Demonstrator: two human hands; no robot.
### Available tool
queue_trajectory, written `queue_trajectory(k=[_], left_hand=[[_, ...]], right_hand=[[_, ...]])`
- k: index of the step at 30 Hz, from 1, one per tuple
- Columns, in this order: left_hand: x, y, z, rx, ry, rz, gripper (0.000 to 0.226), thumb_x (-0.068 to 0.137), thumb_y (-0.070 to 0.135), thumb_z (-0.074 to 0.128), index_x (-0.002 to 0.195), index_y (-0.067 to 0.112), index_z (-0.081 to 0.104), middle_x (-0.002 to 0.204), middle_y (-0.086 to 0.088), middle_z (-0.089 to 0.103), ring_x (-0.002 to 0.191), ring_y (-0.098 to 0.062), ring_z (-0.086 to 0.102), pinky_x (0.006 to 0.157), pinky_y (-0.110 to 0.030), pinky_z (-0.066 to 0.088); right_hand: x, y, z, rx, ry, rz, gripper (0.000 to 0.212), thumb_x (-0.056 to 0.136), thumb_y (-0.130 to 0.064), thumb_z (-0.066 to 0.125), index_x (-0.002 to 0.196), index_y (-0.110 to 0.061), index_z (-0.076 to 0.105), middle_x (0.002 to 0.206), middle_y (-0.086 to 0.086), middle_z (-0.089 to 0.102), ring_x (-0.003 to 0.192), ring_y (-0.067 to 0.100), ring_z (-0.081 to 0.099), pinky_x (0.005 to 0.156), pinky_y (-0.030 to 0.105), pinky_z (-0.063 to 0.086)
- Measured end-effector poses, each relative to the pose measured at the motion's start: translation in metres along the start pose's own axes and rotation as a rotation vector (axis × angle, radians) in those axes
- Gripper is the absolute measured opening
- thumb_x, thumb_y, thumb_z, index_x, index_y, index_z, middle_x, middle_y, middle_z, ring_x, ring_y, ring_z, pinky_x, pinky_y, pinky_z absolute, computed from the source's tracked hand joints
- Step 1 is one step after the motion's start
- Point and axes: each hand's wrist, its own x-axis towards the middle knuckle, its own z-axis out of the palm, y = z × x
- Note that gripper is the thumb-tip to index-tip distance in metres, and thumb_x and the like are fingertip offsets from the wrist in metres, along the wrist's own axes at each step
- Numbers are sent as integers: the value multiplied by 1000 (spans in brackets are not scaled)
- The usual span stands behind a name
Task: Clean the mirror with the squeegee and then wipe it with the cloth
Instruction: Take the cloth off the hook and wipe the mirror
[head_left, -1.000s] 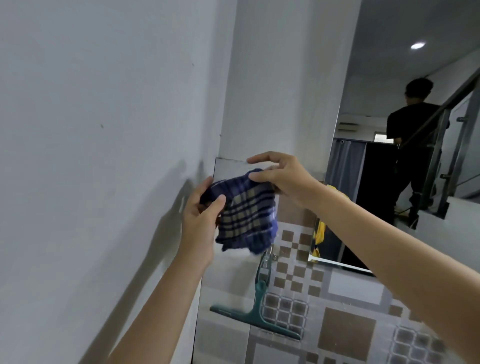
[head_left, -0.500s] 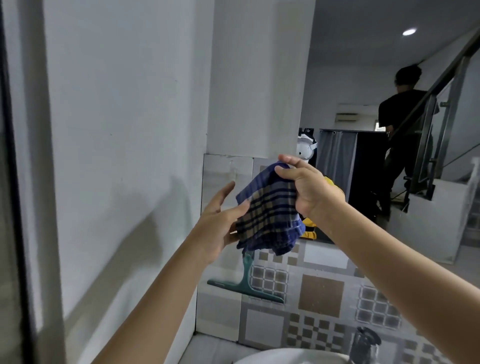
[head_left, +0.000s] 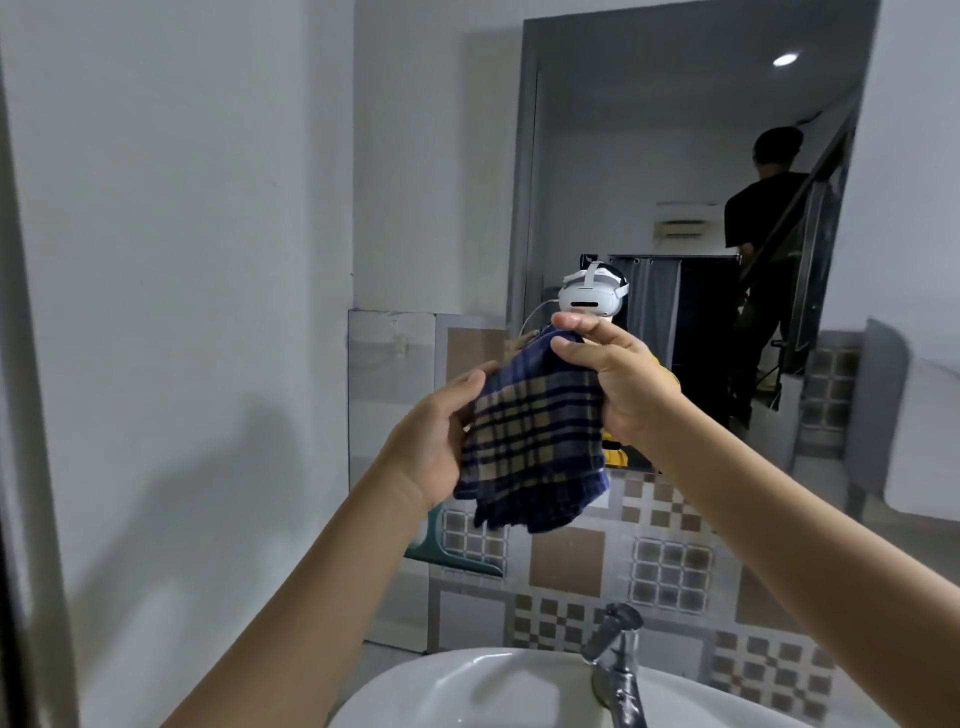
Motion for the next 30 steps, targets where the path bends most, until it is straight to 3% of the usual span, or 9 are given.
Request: queue_trajectory(k=[7, 11, 16, 19, 21, 25, 26, 28, 30], left_hand=[[3, -14, 38, 436, 191, 362, 33, 79, -5, 64, 100, 21, 70, 98, -6, 70, 88, -18, 68, 75, -24, 55], [6, -21, 49, 847, 234, 533, 36, 74, 5, 74, 104, 23, 69, 95, 2, 71, 83, -11, 69, 79, -24, 56], [8, -37, 64, 1061, 247, 645, 38, 72, 15, 78, 109, 18, 69, 97, 4, 70, 82, -2, 66, 77, -9, 51], [15, -47, 70, 1142, 305, 710, 39, 70, 24, 79, 108, 21, 69, 96, 3, 73, 81, -8, 66, 82, -25, 54], [20, -52, 72, 1216, 403, 753, 36, 70, 33, 78, 104, 27, 70, 89, 7, 73, 81, -10, 65, 84, -32, 46], [29, -56, 81, 1367, 556, 841, 23, 71, 39, 75, 93, 34, 71, 86, 11, 70, 87, -15, 61, 70, -30, 18], [30, -56, 83, 1339, 527, 847, 20, 72, 36, 75, 91, 32, 71, 85, 10, 68, 86, -16, 59, 72, -29, 22], [32, -55, 83, 1207, 397, 826, 15, 74, 28, 75, 88, 26, 70, 87, 3, 62, 85, -17, 58, 84, -26, 37], [30, -51, 84, 1081, 289, 750, 10, 77, 21, 73, 85, 22, 66, 92, -2, 61, 84, -18, 60, 81, -30, 50]], right_hand=[[-39, -8, -50, -478, -28, -145, 28, 72, 7, 76, 89, -14, 71, 77, -6, 72, 67, 6, 70, 60, 18, 56], [-52, -15, -72, -701, 16, -252, 29, 69, -4, 82, 84, -27, 72, 81, -9, 70, 69, 0, 68, 63, 17, 56], [-64, -28, -88, -906, 106, -343, 24, 74, -12, 82, 94, -22, 72, 79, -19, 61, 66, -19, 57, 55, -4, 37], [-60, -30, -98, -1070, 193, -420, 25, 74, -23, 82, 97, -26, 74, 94, -9, 64, 88, -1, 54, 64, -9, 28], [-55, -28, -106, -1154, 233, -473, 24, 74, -28, 81, 97, -30, 74, 101, -3, 63, 100, 13, 51, 67, -5, 29], [-46, -27, -120, -1227, 272, -556, 21, 74, -33, 80, 93, -36, 73, 104, 0, 64, 108, 21, 49, 93, 29, 35], [-46, -28, -122, -1169, 250, -552, 21, 74, -31, 81, 92, -36, 73, 105, 1, 64, 108, 21, 52, 92, 24, 38], [-46, -30, -124, -1062, 194, -535, 23, 73, -26, 82, 88, -39, 71, 104, 2, 64, 102, 22, 56, 71, 1, 34], [-46, -30, -125, -1016, 147, -526, 28, 73, -23, 82, 82, -44, 67, 104, 3, 64, 96, 24, 60, 64, 3, 37]])
